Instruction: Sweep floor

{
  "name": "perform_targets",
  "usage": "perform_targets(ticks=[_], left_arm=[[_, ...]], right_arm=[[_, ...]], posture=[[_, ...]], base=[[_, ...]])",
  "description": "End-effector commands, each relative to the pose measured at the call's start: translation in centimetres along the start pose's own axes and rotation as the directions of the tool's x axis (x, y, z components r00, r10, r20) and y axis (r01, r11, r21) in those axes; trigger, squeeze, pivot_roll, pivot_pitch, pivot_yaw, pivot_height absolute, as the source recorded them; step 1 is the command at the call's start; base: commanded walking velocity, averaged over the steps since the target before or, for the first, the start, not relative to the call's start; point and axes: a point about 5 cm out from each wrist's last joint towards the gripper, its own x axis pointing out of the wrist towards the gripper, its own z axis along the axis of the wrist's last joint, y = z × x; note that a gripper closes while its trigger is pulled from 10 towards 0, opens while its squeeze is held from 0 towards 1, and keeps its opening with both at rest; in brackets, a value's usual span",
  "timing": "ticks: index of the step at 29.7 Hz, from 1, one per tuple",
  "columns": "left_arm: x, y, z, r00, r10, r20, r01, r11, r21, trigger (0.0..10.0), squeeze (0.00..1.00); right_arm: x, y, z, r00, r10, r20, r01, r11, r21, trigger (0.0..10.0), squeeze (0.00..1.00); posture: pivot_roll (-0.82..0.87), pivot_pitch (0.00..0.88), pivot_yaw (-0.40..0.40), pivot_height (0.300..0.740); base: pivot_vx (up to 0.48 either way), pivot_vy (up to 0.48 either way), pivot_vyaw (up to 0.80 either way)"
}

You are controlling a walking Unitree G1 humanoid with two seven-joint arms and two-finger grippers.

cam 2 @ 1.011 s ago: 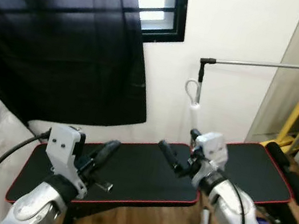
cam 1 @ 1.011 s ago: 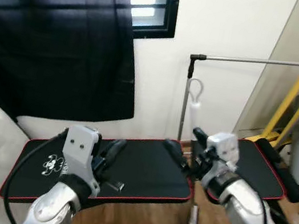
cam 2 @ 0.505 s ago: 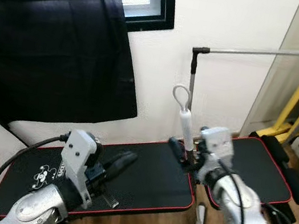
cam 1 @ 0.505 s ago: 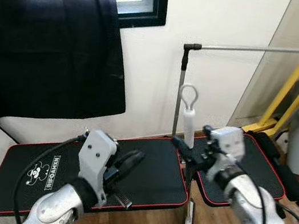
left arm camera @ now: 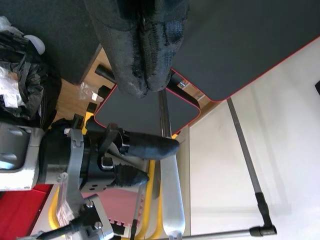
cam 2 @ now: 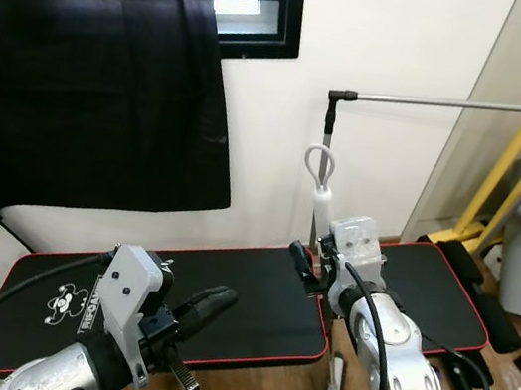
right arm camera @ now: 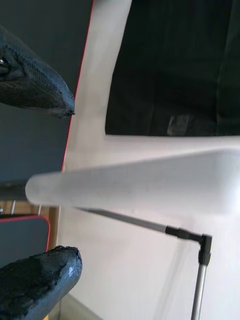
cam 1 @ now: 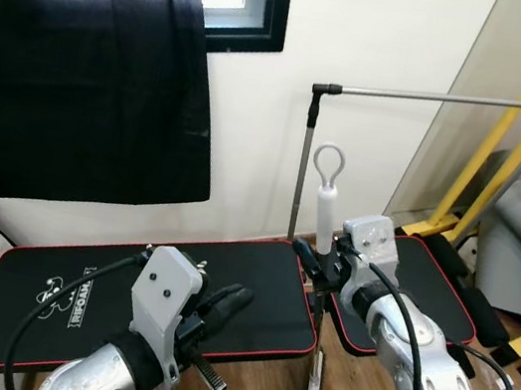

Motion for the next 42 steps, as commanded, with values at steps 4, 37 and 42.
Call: perform_targets(ticks=[4,37,42], left_arm=[[-0.1,-0.2,0.0,1.0,-0.017,-0.009,0.017,1.0,-0.003,10.0,0.0],[-0.1,-0.6,0.3,1.0,-0.001,0.01,0.001,0.999,-0.032,10.0,0.0],[-0.1,-0.3,0.3,1.0,0.003,0.011,-0.003,0.999,-0.032,10.0,0.0]], right_arm=[[0.2,-0.1,0.2,1.0,-0.022,-0.008,0.022,1.0,-0.008,10.0,0.0],[2.2,-0.4,2.0,0.999,-0.042,-0.007,0.042,0.999,0.007,0.0,0.0],[0.8,-1.4,3.1,0.997,0.08,-0.014,-0.081,0.993,-0.082,0.0,0.0]], posture=[[-0.07,0.093,-0.011,0.74],[-0.06,0.101,-0.028,0.74],[-0.08,0.096,-0.012,0.74]], base=[[0.0,0.0,0.0],[0.0,0.0,0.0],[0.0,0.0,0.0]])
